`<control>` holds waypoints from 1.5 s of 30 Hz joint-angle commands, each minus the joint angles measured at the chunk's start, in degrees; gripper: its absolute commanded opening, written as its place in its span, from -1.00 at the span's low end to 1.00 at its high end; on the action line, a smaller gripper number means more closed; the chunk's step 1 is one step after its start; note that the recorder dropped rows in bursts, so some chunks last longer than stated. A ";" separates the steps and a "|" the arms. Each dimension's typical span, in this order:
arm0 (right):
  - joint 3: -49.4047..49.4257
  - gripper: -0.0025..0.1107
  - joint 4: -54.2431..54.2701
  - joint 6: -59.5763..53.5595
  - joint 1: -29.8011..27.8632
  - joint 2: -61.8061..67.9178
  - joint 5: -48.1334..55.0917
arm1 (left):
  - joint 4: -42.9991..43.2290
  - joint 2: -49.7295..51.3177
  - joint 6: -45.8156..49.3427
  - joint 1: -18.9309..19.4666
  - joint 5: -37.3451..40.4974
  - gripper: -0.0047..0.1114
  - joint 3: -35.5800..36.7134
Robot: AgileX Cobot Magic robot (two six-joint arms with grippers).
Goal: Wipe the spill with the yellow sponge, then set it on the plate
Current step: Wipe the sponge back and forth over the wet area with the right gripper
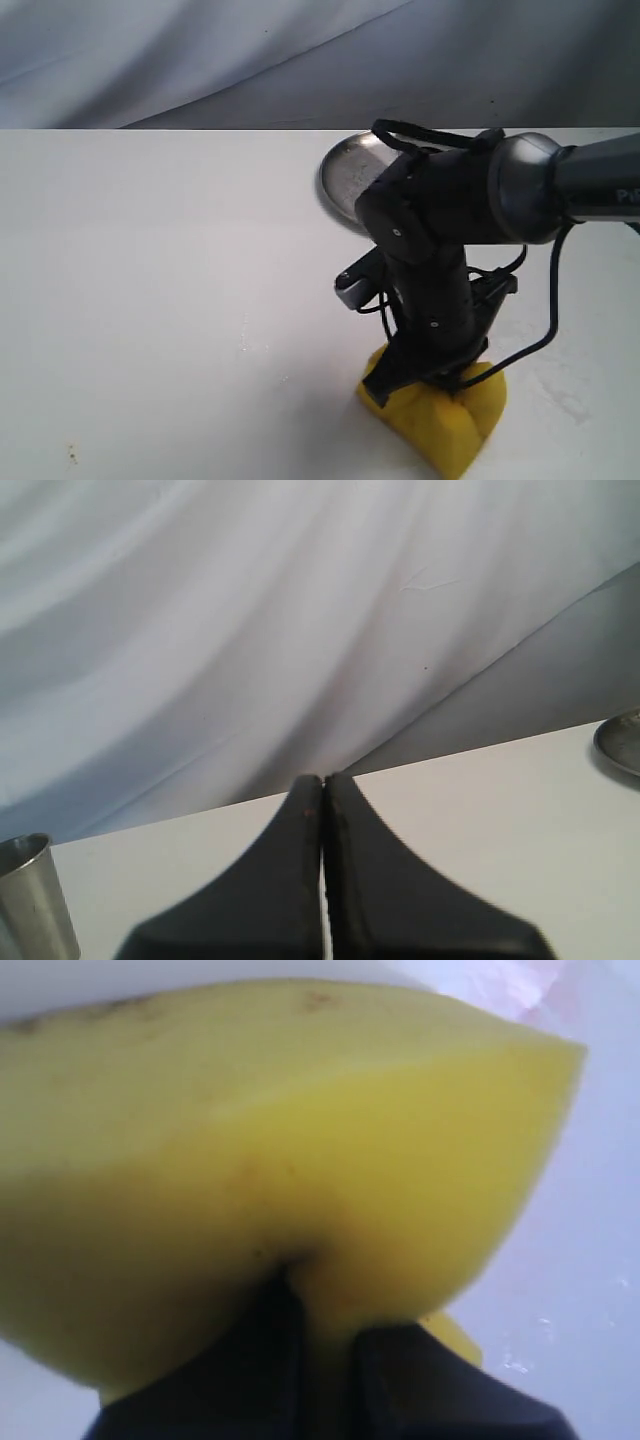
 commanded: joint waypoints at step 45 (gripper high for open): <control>12.18 -0.96 -11.31 3.55 -2.61 -3.16 -5.30 | -0.40 -0.20 -0.49 0.09 -0.39 -0.92 -0.17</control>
